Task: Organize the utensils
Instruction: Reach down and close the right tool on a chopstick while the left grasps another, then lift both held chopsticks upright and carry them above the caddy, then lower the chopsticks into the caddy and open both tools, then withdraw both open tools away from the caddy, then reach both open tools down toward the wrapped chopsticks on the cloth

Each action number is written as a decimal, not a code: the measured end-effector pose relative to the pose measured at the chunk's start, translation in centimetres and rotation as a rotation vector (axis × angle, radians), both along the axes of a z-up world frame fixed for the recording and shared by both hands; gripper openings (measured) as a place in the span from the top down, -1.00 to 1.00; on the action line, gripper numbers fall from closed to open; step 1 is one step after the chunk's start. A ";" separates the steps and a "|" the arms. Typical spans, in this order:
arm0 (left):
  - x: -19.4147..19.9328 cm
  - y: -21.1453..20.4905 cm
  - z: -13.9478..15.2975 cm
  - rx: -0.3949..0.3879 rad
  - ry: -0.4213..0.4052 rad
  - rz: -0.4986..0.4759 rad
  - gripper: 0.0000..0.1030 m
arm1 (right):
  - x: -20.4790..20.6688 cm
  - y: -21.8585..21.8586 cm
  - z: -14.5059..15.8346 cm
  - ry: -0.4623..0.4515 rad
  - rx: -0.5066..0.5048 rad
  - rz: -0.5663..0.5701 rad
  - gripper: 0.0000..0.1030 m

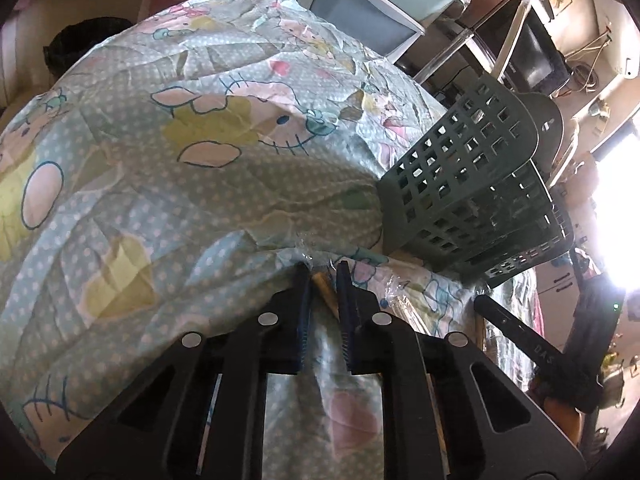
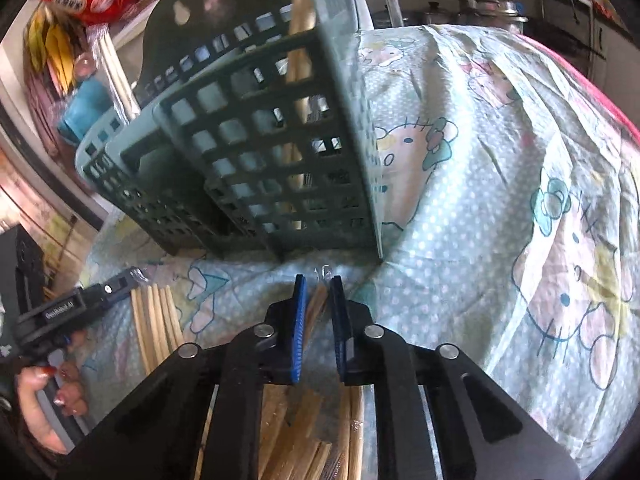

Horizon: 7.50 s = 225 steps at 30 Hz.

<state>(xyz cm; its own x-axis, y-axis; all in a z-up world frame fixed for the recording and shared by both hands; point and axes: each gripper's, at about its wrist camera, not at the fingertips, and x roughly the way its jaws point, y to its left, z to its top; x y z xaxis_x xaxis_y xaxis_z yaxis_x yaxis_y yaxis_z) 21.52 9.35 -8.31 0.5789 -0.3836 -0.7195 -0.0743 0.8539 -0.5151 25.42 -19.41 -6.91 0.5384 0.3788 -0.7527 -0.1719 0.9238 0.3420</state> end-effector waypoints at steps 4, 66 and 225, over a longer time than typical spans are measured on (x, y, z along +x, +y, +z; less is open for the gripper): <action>-0.2 0.6 0.0 -0.025 -0.005 0.001 0.85 | -0.1 -1.5 0.3 0.001 0.059 -0.010 0.83; -5.5 -5.2 22.0 0.088 -0.533 -0.189 0.94 | -6.6 0.1 21.5 -0.682 0.079 0.144 0.92; -10.1 -4.5 9.2 0.192 -0.369 -0.107 -0.79 | -12.6 0.9 9.3 -0.502 -0.231 0.079 -0.75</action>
